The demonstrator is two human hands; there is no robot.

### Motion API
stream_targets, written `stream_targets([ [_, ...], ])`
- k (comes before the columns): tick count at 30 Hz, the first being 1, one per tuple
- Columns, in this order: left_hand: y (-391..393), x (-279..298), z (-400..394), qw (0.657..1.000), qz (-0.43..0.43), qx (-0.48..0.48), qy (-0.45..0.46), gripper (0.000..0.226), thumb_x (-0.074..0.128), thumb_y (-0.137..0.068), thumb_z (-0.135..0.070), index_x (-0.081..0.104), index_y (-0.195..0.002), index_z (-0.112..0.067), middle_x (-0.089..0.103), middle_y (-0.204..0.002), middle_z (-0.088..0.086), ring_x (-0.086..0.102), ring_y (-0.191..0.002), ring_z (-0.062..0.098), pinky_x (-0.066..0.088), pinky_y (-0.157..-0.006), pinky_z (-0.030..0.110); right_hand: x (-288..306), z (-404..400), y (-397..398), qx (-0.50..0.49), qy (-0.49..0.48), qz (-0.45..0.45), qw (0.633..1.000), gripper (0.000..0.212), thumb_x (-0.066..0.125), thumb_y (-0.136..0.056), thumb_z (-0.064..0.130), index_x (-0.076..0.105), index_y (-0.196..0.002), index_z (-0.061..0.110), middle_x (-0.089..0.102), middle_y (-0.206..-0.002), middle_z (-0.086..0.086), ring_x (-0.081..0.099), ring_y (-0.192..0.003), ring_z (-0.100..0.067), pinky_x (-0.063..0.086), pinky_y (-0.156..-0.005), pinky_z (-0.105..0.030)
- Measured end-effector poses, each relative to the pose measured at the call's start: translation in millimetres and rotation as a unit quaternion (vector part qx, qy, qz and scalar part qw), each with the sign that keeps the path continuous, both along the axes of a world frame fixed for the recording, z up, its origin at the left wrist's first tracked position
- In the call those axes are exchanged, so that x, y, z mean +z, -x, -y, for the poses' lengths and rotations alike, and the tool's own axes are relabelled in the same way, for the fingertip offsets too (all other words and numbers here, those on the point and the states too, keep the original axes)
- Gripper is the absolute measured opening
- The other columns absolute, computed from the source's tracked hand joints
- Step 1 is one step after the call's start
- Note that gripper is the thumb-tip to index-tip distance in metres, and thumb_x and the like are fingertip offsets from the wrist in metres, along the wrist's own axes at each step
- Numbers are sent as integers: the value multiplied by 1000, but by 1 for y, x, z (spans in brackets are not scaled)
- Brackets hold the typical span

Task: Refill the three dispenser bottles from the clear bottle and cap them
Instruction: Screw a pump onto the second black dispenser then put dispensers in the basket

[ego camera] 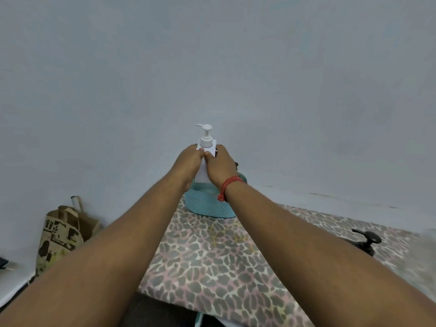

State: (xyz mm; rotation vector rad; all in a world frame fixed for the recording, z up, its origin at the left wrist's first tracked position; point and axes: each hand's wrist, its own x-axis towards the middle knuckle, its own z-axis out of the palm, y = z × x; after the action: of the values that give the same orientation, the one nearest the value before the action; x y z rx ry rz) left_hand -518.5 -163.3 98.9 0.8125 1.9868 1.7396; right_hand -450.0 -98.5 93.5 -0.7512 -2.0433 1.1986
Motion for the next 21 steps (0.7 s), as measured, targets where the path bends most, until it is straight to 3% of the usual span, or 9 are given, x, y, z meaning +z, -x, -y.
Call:
stream_targets([
  [3,12,-11,-14,1000,22,0,20,30,43,-104,-15,65,-124,-13,68,-122,13,62,-116,34,47,-108,55,-13,-9,12,-6,11,16,1000,30,45,-103,24,48,-131,12,63,-118,-10,59,-102,-25,43,-80,-31],
  [5,18,-21,-22,999,34,2,36,25,44,-102,-10,66,-113,-12,69,-118,17,63,-113,36,49,-105,51,-24,-16,16,-4,-5,36,999,30,46,-101,20,44,-129,9,62,-107,-8,59,-91,-22,42,-70,-28],
  [8,24,-34,-32,996,69,-1,49,23,44,-99,-4,66,-94,-11,67,-99,15,60,-94,31,49,-85,40,-39,-25,19,-8,-39,70,997,23,49,-97,14,40,-118,10,54,-85,3,51,-71,-6,33,-53,-21],
  [10,26,-40,-38,994,93,-2,59,22,44,-97,-3,66,-95,-7,67,-97,17,59,-89,29,49,-78,38,-45,-31,22,-12,-64,100,993,24,48,-94,7,39,-116,10,56,-87,-2,51,-69,-8,31,-51,-22],
  [12,27,-43,-44,991,115,3,70,25,45,-95,0,68,-104,1,68,-104,24,61,-89,31,51,-80,40,-48,-35,23,-6,-98,131,987,32,47,-92,1,41,-123,3,61,-102,-13,58,-80,-20,35,-56,-25],
  [14,29,-45,-49,988,131,11,80,29,47,-95,1,68,-113,8,69,-112,28,64,-95,35,54,-88,45,-50,-37,24,-4,-131,156,979,35,47,-92,-1,44,-127,-2,59,-118,-19,61,-100,-30,40,-71,-28],
  [16,30,-45,-54,986,137,10,89,25,47,-95,1,66,-109,9,67,-109,28,64,-98,37,54,-93,49,-51,-37,26,1,-175,192,966,36,46,-94,-1,43,-130,-4,51,-129,-21,57,-112,-32,44,-82,-30],
  [18,31,-45,-57,985,140,4,101,19,50,-97,-3,65,-104,6,66,-107,26,62,-98,35,53,-98,50,-52,-36,28,10,-227,233,946,37,44,-97,-1,41,-133,-6,44,-134,-22,53,-120,-31,47,-93,-32],
  [21,34,-48,-59,983,141,-9,115,24,49,-99,-3,66,-113,8,67,-113,29,63,-97,36,54,-96,51,-54,-39,31,23,-278,277,920,34,43,-98,1,45,-132,-6,45,-132,-22,51,-122,-31,50,-96,-34],
])
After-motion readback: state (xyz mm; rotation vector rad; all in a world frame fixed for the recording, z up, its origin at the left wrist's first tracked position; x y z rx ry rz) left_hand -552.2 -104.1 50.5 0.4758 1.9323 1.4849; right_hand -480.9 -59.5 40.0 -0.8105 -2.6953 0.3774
